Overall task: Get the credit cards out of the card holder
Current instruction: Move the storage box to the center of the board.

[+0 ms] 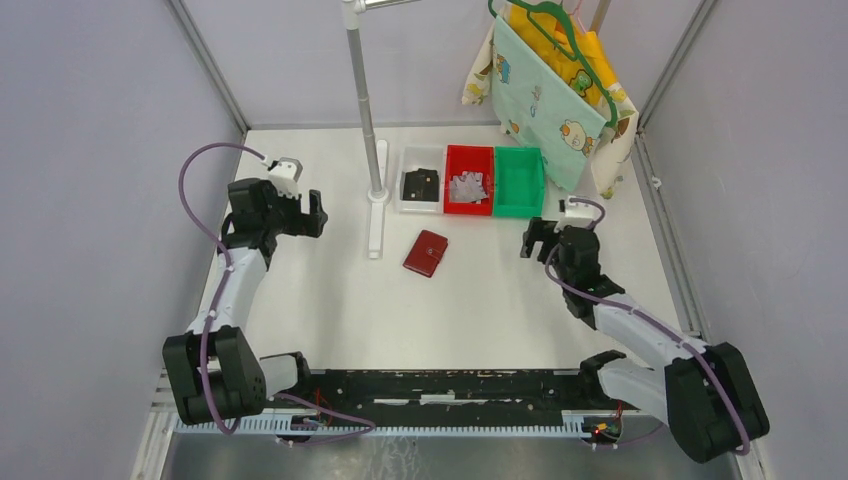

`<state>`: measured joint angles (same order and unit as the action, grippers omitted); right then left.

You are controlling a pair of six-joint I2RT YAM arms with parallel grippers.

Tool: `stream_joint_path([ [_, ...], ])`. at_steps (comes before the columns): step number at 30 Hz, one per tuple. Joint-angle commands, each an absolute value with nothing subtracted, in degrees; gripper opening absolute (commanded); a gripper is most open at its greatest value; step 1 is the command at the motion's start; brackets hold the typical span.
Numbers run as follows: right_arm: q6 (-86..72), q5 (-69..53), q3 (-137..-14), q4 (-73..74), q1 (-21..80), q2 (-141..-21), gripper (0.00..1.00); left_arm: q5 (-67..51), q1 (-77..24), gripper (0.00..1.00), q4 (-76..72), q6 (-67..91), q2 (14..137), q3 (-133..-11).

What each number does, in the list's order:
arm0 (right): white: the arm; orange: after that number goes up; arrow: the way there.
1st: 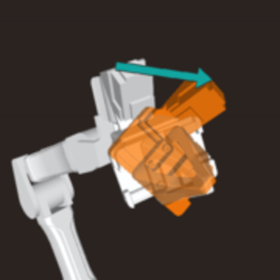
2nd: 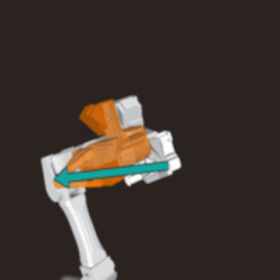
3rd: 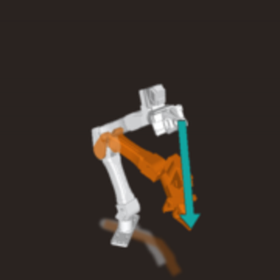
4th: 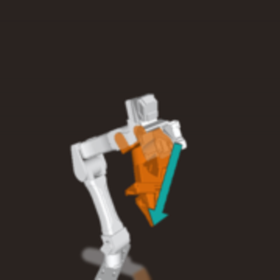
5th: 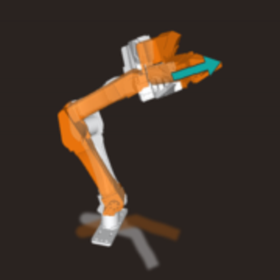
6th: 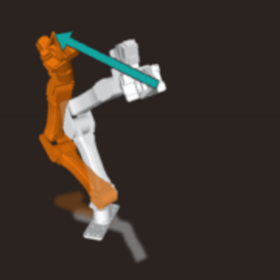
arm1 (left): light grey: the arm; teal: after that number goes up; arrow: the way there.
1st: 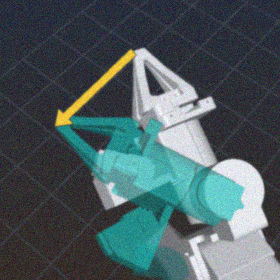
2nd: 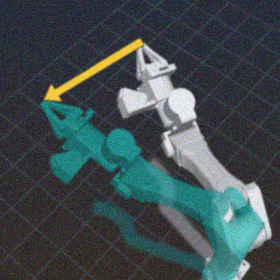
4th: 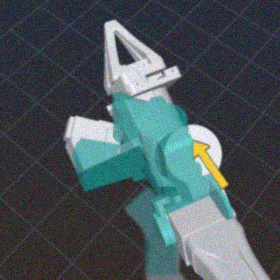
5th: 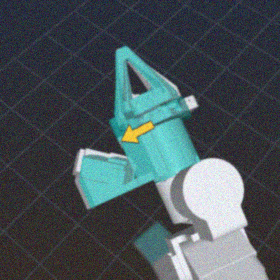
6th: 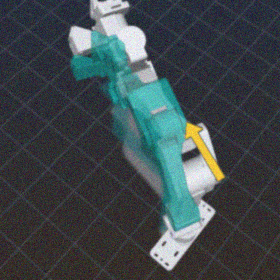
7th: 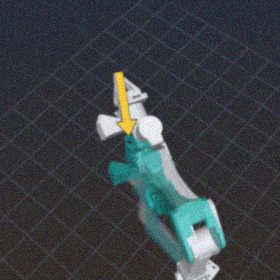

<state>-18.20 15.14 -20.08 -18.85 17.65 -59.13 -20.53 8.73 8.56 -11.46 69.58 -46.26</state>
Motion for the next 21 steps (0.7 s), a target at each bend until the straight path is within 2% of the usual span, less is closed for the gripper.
stream_joint_path([
  [1,-17.65,20.58,-29.23,-16.55,24.05,-66.44,0.9,-27.64,8.86,1.0,19.08,-18.05,68.58,-49.79],
  [6,-17.0,22.55,-41.16,-13.28,25.81,-77.79,0.81,-30.3,8.85,1.0,25.08,-21.81,69.37,-50.82],
  [15,-15.33,21.22,-60.32,-8.08,25.83,-95.52,0.75,-32.52,8.65,1.0,28.81,-23.78,70.73,-51.99],
  [21,-15.1,20.08,-67.79,-5.55,25.82,-103.0,0.7,-33.65,8.35,1.0,29.26,-24.14,70.92,-51.86],
])
